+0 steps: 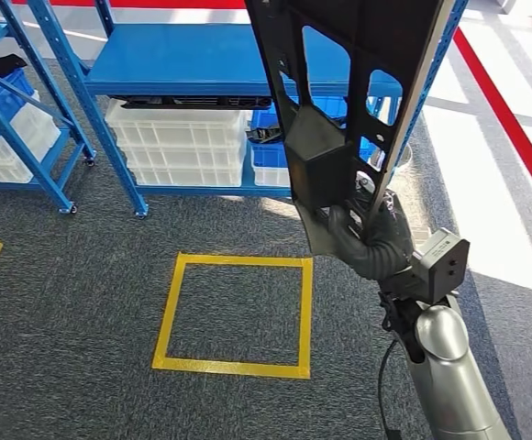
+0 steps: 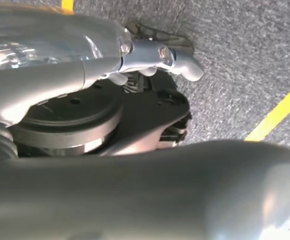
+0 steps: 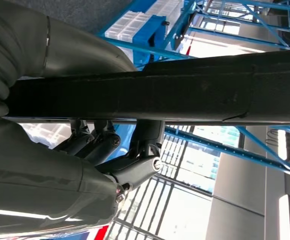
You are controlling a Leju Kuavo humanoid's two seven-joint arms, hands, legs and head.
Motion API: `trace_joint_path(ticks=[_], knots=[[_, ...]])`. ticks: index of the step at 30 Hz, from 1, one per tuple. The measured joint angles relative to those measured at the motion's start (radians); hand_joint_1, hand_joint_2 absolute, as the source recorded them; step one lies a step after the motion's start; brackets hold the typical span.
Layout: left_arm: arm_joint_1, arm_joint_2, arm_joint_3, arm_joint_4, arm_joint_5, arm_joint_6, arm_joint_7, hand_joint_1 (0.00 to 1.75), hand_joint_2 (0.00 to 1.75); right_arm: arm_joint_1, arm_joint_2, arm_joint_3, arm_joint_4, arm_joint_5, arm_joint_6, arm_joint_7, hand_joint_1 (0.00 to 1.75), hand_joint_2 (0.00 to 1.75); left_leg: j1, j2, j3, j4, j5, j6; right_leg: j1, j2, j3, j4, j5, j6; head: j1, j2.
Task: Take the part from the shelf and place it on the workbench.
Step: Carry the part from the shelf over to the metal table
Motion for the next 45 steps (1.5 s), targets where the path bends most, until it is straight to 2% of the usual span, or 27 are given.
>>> trace_joint_path(ticks=[1,3,5,7,8,10,12,14,15,17,18,20,21,23,24,25,27,28,29,31,33,35,38,40,42,44,45], knots=[[-0.001,0.000,0.000,0.000,-0.002,0.003,0.004,0.00,1.75,-0.002,-0.001,-0.001,0.000,-0.002,0.002,0.001,1.75,1.75,-0.001,0.000,-0.006,0.003,0.008,-0.005,0.000,0.000,0.009,-0.026,-0.012,-0.003,0.000,0.000],[-0.002,0.000,0.000,0.000,-0.006,0.009,0.008,0.00,1.75,-0.003,-0.006,-0.001,0.004,-0.005,0.009,0.001,1.75,1.75,0.000,-0.002,-0.022,0.011,0.006,-0.017,-0.005,-0.001,-0.004,-0.033,-0.009,-0.013,0.000,0.000],[0.000,0.000,-0.001,0.000,-0.011,0.014,0.010,0.00,1.75,0.002,-0.019,-0.004,0.006,-0.002,0.017,-0.003,1.75,1.75,0.006,-0.004,-0.043,0.059,-0.050,-0.034,-0.009,-0.005,-0.023,-0.036,0.003,-0.032,-0.001,0.000],[0.001,-0.001,-0.004,0.000,-0.016,0.018,0.012,0.00,1.75,0.012,-0.038,-0.008,0.008,0.001,0.027,-0.013,1.75,1.75,0.015,-0.005,-0.070,0.166,-0.127,-0.048,-0.008,-0.014,-0.041,-0.035,0.017,-0.044,-0.001,0.000],[0.002,-0.002,-0.005,0.000,-0.018,0.019,0.012,0.00,1.75,0.018,-0.049,-0.010,0.009,0.002,0.033,-0.018,1.75,1.75,0.019,-0.005,-0.081,0.219,-0.146,-0.052,-0.007,-0.020,-0.049,-0.034,0.024,-0.045,-0.001,0.000],[0.002,-0.003,-0.007,0.000,-0.019,0.022,0.012,0.00,1.75,0.028,-0.068,-0.014,0.012,0.003,0.041,-0.025,1.75,1.75,0.022,-0.005,-0.069,0.251,-0.130,-0.053,-0.005,-0.033,-0.062,-0.034,0.034,-0.044,-0.001,0.000],[0.003,-0.003,-0.008,0.000,-0.020,0.024,0.012,0.00,1.75,0.031,-0.081,-0.019,0.014,0.004,0.043,-0.027,1.75,1.75,0.021,0.004,0.009,0.147,-0.078,-0.044,-0.004,-0.049,-0.068,-0.034,0.040,-0.040,-0.001,0.000],[0.000,-0.003,-0.011,0.000,-0.023,0.025,0.012,0.00,1.75,0.031,-0.091,-0.025,0.014,0.004,0.044,-0.031,1.75,1.75,0.013,0.023,0.092,0.015,-0.056,-0.027,-0.002,-0.065,-0.070,-0.033,0.045,-0.033,-0.001,0.000],[-0.001,-0.004,-0.012,0.000,-0.025,0.026,0.012,0.00,1.75,0.031,-0.095,-0.027,0.014,0.005,0.045,-0.033,1.75,1.75,0.008,0.030,0.112,-0.021,-0.056,-0.021,-0.002,-0.073,-0.070,-0.034,0.048,-0.028,-0.001,0.000],[-0.001,-0.004,-0.015,0.000,-0.028,0.027,0.013,0.00,1.75,0.029,-0.101,-0.028,0.015,0.010,0.049,-0.035,1.75,1.75,0.002,0.024,0.114,-0.041,-0.057,-0.013,-0.002,-0.089,-0.072,-0.034,0.054,-0.017,0.000,0.000],[0.000,-0.005,-0.016,0.000,-0.028,0.028,0.014,0.00,1.75,0.028,-0.104,-0.028,0.015,0.012,0.051,-0.037,1.75,1.75,0.003,0.019,0.113,-0.048,-0.053,-0.007,-0.003,-0.085,-0.075,-0.031,0.050,-0.012,0.000,0.000],[0.001,-0.007,-0.016,0.000,-0.028,0.029,0.015,0.00,1.75,0.027,-0.110,-0.029,0.015,0.016,0.053,-0.039,1.75,1.75,0.009,0.007,0.109,-0.062,-0.042,0.007,-0.004,-0.050,-0.095,0.012,0.012,-0.007,0.000,0.000],[0.001,-0.008,-0.017,0.000,-0.029,0.029,0.017,0.00,1.75,0.027,-0.114,-0.030,0.016,0.017,0.054,-0.040,1.75,1.75,0.011,0.001,0.105,-0.063,-0.037,0.013,-0.005,-0.026,-0.118,0.064,-0.021,-0.006,0.000,0.000],[0.001,-0.011,-0.017,0.001,-0.029,0.029,0.020,0.00,1.75,0.028,-0.120,-0.031,0.020,0.019,0.056,-0.041,1.75,1.75,0.010,-0.014,0.095,-0.059,-0.032,0.018,-0.005,-0.004,-0.170,0.187,-0.077,-0.004,0.001,0.000],[0.002,-0.012,-0.017,0.001,-0.030,0.029,0.021,0.00,1.75,0.029,-0.122,-0.031,0.022,0.019,0.059,-0.042,1.75,1.75,0.010,-0.021,0.092,-0.055,-0.031,0.018,-0.005,-0.002,-0.185,0.226,-0.085,-0.002,0.001,0.000],[0.002,-0.012,-0.017,0.001,-0.030,0.029,0.021,0.00,1.75,0.028,-0.123,-0.031,0.025,0.019,0.061,-0.042,1.75,1.75,0.010,-0.030,0.088,-0.051,-0.031,0.018,-0.006,-0.001,-0.183,0.229,-0.072,0.000,0.001,0.000],[0.002,-0.012,-0.017,0.001,-0.030,0.029,0.023,0.00,1.75,0.025,-0.125,-0.028,0.028,0.019,0.063,-0.042,1.75,1.75,0.012,-0.048,0.084,-0.040,-0.033,0.014,-0.010,0.009,-0.135,0.134,-0.006,0.006,0.001,0.000],[0.001,-0.012,-0.017,0.001,-0.031,0.029,0.024,0.00,1.75,0.023,-0.126,-0.026,0.029,0.019,0.064,-0.042,1.75,1.75,0.011,-0.058,0.080,-0.032,-0.035,0.010,-0.012,0.027,-0.106,0.075,0.021,0.008,0.001,0.000],[-0.001,-0.012,-0.017,0.001,-0.031,0.029,0.024,0.00,1.75,0.020,-0.127,-0.025,0.030,0.019,0.064,-0.043,1.75,1.75,0.011,-0.067,0.072,-0.023,-0.037,0.006,-0.015,0.044,-0.085,0.027,0.035,0.007,0.001,0.000],[-0.003,-0.012,-0.017,0.001,-0.034,0.029,0.025,0.00,1.75,0.017,-0.130,-0.024,0.031,0.019,0.067,-0.043,1.75,1.75,0.011,-0.085,0.052,-0.011,-0.034,-0.006,-0.015,0.062,-0.076,-0.006,0.033,-0.001,0.000,0.000],[-0.001,-0.012,-0.017,0.001,-0.037,0.029,0.026,0.00,1.75,0.012,-0.132,-0.023,0.031,0.019,0.072,-0.043,1.75,1.75,0.013,-0.096,0.040,-0.006,-0.031,-0.015,-0.015,0.045,-0.081,-0.008,0.034,-0.012,-0.001,0.000],[0.001,-0.011,-0.018,0.001,-0.038,0.030,0.027,0.00,1.75,0.005,-0.135,-0.021,0.031,0.018,0.076,-0.044,1.75,1.75,0.013,-0.073,0.024,0.025,-0.054,-0.026,-0.019,0.023,-0.082,-0.010,0.038,-0.021,-0.001,0.000],[-0.004,-0.011,-0.019,0.001,-0.039,0.030,0.026,0.00,1.75,0.001,-0.141,-0.020,0.031,0.015,0.082,-0.046,1.75,1.75,0.020,-0.032,-0.051,0.189,-0.137,-0.044,-0.020,-0.016,-0.085,-0.010,0.038,-0.027,-0.002,0.000],[-0.005,-0.011,-0.021,0.001,-0.039,0.031,0.025,0.00,1.75,0.000,-0.145,-0.018,0.031,0.014,0.086,-0.046,1.75,1.75,0.025,-0.026,-0.079,0.254,-0.148,-0.049,-0.020,-0.042,-0.086,-0.010,0.037,-0.027,-0.002,0.000],[-0.005,-0.010,-0.022,0.001,-0.040,0.031,0.025,0.00,1.75,-0.005,-0.146,-0.015,0.031,0.011,0.092,-0.048,1.75,1.75,0.025,-0.017,-0.040,0.177,-0.094,-0.044,-0.019,-0.063,-0.084,-0.010,0.037,-0.027,-0.002,0.000],[-0.005,-0.010,-0.024,0.001,-0.042,0.030,0.022,0.00,1.75,-0.012,-0.149,-0.012,0.031,0.005,0.097,-0.057,1.75,1.75,0.016,0.017,0.021,0.051,-0.040,-0.031,-0.018,-0.080,-0.084,-0.011,0.036,-0.024,-0.002,0.000],[-0.006,-0.010,-0.025,0.001,-0.043,0.030,0.021,0.00,1.75,-0.015,-0.151,-0.010,0.031,0.002,0.100,-0.061,1.75,1.75,0.011,0.032,0.037,0.013,-0.029,-0.024,-0.016,-0.088,-0.085,-0.011,0.036,-0.021,-0.002,0.000]])
